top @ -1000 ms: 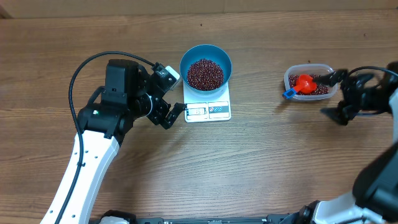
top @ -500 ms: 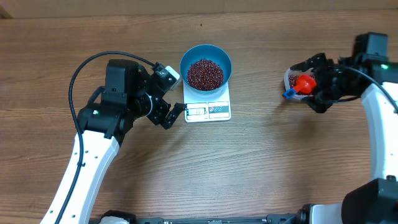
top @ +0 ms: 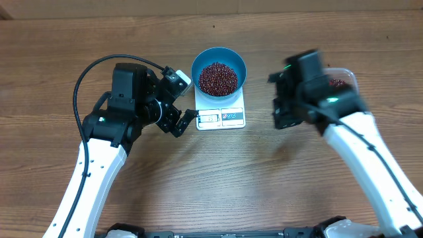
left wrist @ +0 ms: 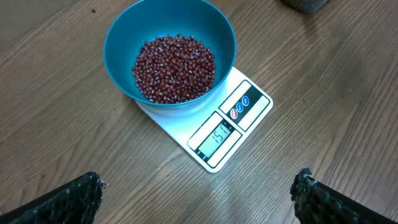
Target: Scoop item into bowl and weigh 150g on scale
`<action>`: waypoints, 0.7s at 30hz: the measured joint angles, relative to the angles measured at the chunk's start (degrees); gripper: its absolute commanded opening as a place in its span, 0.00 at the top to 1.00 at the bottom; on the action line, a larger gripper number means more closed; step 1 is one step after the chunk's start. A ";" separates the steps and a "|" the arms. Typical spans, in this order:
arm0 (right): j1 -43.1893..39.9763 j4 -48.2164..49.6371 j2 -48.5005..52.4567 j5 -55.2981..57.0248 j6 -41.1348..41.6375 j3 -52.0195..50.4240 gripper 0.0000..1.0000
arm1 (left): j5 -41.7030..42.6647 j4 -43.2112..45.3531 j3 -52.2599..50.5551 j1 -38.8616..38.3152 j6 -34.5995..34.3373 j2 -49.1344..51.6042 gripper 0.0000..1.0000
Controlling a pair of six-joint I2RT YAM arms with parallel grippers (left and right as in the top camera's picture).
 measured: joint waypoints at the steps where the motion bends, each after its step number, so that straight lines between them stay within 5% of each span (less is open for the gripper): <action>1: 1.40 0.17 0.81 1.57 3.21 -1.05 0.25 | 0.00 0.00 0.00 0.00 0.00 0.00 0.00; 8: 3.54 6.93 5.55 9.94 17.59 -4.94 0.32 | 0.00 0.00 0.00 0.00 0.00 0.00 0.00; 21: -1.51 5.18 7.26 18.18 18.03 -4.94 0.37 | 0.00 0.00 0.00 0.00 0.00 0.00 0.00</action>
